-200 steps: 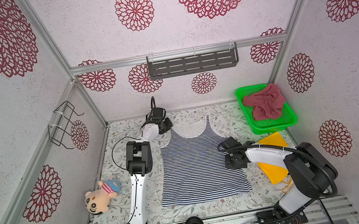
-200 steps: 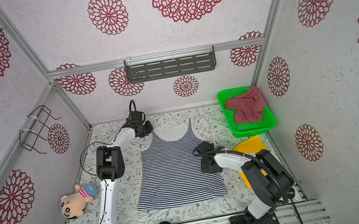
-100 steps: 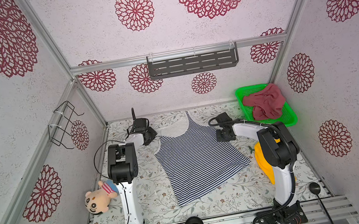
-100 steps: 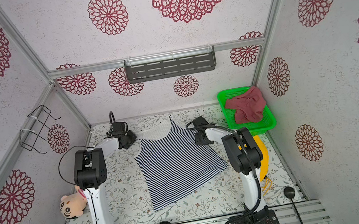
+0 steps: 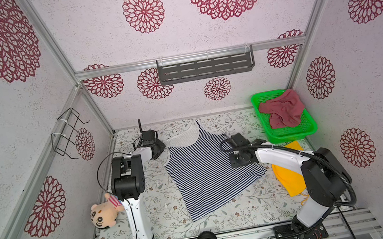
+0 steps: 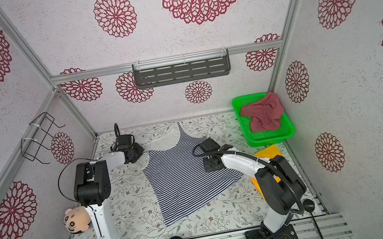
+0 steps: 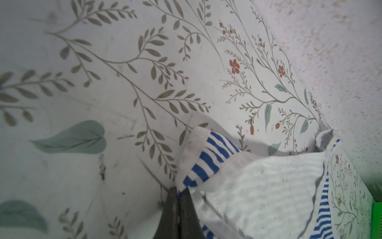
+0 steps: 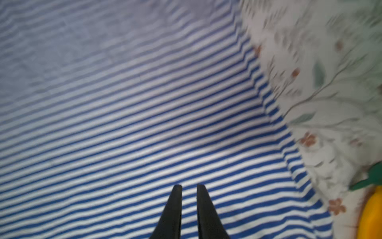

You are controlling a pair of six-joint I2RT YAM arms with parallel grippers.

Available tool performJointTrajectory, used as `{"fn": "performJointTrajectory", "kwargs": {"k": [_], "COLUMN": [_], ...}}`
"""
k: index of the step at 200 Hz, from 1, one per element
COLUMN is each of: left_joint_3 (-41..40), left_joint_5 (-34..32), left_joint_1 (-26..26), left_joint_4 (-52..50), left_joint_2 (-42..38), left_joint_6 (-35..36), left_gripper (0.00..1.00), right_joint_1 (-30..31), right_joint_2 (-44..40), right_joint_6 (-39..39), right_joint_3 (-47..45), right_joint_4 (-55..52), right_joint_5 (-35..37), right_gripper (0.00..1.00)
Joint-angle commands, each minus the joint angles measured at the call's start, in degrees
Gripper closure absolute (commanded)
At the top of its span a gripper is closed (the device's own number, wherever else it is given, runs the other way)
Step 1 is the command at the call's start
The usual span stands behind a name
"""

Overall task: Fold and stack tank tops
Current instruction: Rotate the tank top at the center of the table.

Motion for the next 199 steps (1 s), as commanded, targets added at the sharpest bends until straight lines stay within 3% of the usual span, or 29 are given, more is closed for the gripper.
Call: {"fn": "performJointTrajectory", "kwargs": {"k": [1, 37, 80, 199], "left_joint_3": [-1.6, -6.9, -13.6, -46.9], "left_joint_5": [-1.7, -2.5, -2.0, -5.5], "left_joint_1": [1.5, 3.3, 5.2, 3.2], "left_joint_4": [-0.8, 1.3, 3.6, 16.0], "left_joint_2": [-3.1, -6.3, -10.6, -32.2], "left_joint_6": [0.3, -0.5, -1.5, -14.2], "left_gripper": [1.0, 1.0, 1.0, 1.0], "right_joint_1": [-1.4, -3.8, -8.8, -18.0], "right_joint_2": [-0.4, 5.8, 14.4, 45.8], "right_joint_6": [4.2, 2.6, -1.6, -19.3], "right_joint_3": [-1.9, -0.8, 7.3, 57.8], "right_joint_4": [-0.8, 0.6, 1.8, -8.0], "right_joint_5": [1.1, 2.9, 3.7, 2.3], "right_gripper": [0.87, 0.93, 0.96, 1.0]}}
